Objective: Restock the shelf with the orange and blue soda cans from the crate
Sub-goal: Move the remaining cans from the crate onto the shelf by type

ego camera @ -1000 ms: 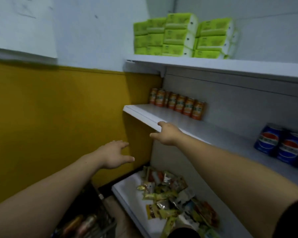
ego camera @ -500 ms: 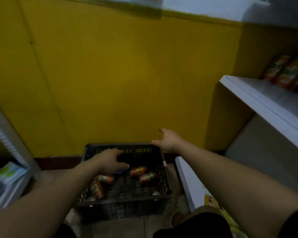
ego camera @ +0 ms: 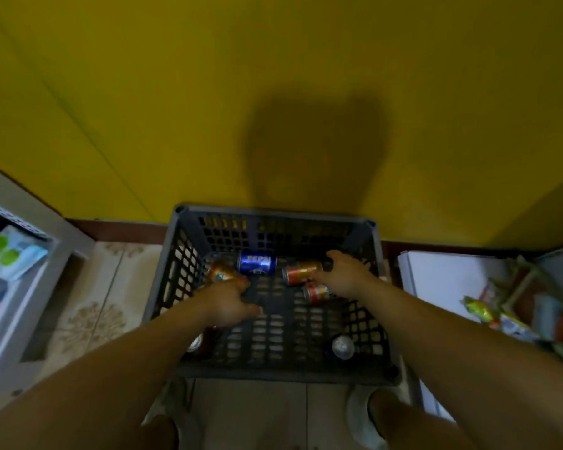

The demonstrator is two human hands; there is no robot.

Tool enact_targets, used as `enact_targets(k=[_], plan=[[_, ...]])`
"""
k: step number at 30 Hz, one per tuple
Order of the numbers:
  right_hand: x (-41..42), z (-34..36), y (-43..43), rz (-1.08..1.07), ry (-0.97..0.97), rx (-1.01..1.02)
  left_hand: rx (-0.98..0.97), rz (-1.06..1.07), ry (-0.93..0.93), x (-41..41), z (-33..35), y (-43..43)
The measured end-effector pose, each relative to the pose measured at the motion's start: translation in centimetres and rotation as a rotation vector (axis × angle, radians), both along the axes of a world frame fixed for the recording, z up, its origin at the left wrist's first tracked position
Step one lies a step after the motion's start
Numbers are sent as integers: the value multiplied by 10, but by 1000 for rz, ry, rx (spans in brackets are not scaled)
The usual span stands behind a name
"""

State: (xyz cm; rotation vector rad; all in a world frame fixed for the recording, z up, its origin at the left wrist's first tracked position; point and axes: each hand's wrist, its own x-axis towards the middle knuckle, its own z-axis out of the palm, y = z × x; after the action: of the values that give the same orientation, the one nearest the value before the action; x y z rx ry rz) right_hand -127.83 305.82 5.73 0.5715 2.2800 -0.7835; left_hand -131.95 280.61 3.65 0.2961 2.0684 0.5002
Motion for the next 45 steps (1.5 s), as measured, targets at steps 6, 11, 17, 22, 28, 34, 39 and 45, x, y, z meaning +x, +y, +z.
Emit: enact_targets(k=[6, 11, 17, 22, 28, 34, 39, 45], plan=[[-27, -107, 32, -168, -41, -31, 62, -58, -49, -48, -76, 63], [-47, -191, 37, -304, -46, -88, 73, -73, -69, -73, -161, 99], [-65, -246, 36, -378, -121, -28, 107, -57, 17, -83, -221, 134], [-66, -254, 33, -615, 13, -75, 172, 156, -60, -75, -229, 148], [-56, -201, 27, -970, 220, -323, 228, 283, -46, -57, -188, 141], [-26, -98, 11, -989, 367, -437, 329, 266, 31, -26, -90, 130], [15, 0, 3, -935, 440, -461, 463, 291, -8, 7, 5, 114], [73, 117, -9, -799, 545, -510, 592, 268, -97, 60, 122, 95]])
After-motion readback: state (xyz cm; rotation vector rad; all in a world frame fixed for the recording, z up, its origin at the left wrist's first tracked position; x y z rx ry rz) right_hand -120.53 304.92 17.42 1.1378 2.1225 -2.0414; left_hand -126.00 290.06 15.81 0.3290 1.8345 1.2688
